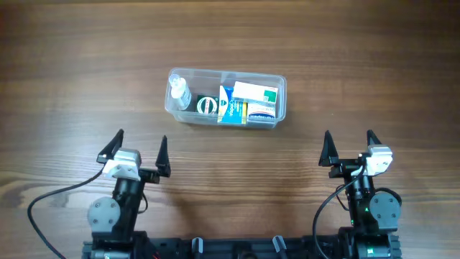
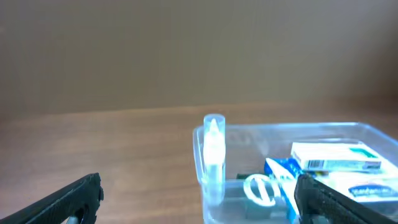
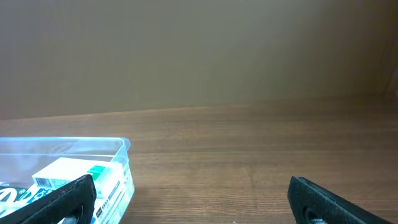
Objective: Pack container
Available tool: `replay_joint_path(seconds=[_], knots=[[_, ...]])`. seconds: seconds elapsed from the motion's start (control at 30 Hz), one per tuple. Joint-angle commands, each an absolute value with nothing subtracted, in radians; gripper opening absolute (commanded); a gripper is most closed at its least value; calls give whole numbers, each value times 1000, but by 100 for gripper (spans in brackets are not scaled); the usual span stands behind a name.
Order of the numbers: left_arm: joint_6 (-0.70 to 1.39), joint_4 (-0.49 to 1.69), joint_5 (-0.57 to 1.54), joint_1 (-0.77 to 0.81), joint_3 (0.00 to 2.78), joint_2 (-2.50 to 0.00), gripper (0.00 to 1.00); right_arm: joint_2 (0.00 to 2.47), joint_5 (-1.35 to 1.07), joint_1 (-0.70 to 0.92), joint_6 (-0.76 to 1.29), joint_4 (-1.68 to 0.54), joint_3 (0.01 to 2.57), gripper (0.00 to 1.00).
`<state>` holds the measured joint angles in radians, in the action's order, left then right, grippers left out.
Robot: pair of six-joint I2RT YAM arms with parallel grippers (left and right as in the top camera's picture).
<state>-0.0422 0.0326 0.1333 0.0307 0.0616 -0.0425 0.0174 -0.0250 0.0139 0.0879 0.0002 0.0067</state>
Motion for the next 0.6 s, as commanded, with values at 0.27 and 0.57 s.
replay_joint_path(seconds=[0.27, 0.57], knots=[[-52, 88, 100, 30, 17, -2, 100, 11, -25, 8, 81, 6, 5, 99], [-51, 91, 66, 30, 17, -3, 100, 11, -25, 8, 81, 6, 5, 100]])
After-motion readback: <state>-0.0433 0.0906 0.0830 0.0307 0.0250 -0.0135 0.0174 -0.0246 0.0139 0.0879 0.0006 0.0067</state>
